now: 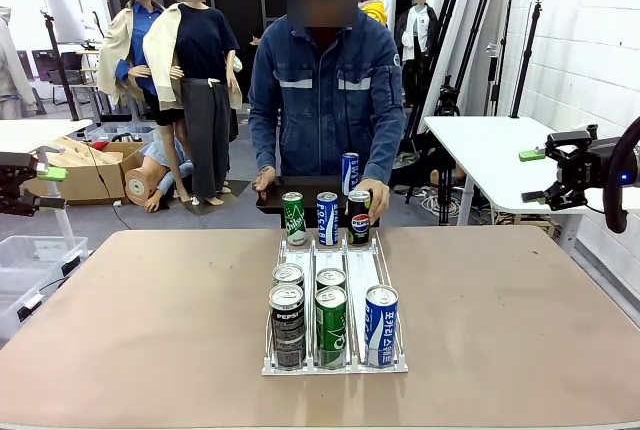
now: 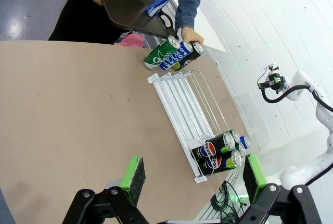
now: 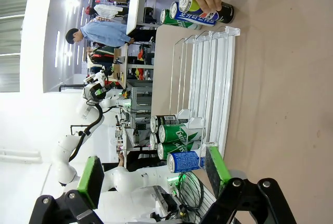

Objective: Retrieve and hand over the desired beverage to the person.
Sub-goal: Pick up another can of the same type that the person held from the Automatic Can Dispenser.

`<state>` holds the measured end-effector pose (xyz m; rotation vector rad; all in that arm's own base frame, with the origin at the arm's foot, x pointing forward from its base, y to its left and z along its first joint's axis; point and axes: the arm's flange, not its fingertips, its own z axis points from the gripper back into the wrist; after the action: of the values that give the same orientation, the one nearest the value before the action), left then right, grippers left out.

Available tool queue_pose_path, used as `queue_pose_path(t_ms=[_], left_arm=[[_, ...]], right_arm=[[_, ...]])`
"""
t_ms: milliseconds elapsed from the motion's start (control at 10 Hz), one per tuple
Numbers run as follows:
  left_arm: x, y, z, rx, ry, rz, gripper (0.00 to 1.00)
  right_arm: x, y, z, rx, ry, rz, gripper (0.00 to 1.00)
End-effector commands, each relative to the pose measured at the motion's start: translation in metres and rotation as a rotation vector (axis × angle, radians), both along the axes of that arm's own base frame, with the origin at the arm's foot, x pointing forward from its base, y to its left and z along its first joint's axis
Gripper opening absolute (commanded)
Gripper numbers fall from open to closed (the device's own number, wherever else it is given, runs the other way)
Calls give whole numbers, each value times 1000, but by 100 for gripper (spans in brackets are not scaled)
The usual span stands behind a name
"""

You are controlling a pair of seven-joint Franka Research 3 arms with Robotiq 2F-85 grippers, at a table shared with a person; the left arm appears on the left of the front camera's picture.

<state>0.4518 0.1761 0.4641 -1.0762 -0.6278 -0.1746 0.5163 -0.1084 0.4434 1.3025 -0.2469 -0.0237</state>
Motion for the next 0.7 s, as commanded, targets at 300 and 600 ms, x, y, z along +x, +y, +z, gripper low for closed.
queue_pose_path(t_ms=[300, 600], left_arm=[[11, -45, 36, 45, 95, -17, 100], [18, -91, 53, 133, 148, -40, 100]], right_arm=[[-2, -1, 6, -21, -51, 73, 100], [0, -5, 10, -24, -71, 110, 100]])
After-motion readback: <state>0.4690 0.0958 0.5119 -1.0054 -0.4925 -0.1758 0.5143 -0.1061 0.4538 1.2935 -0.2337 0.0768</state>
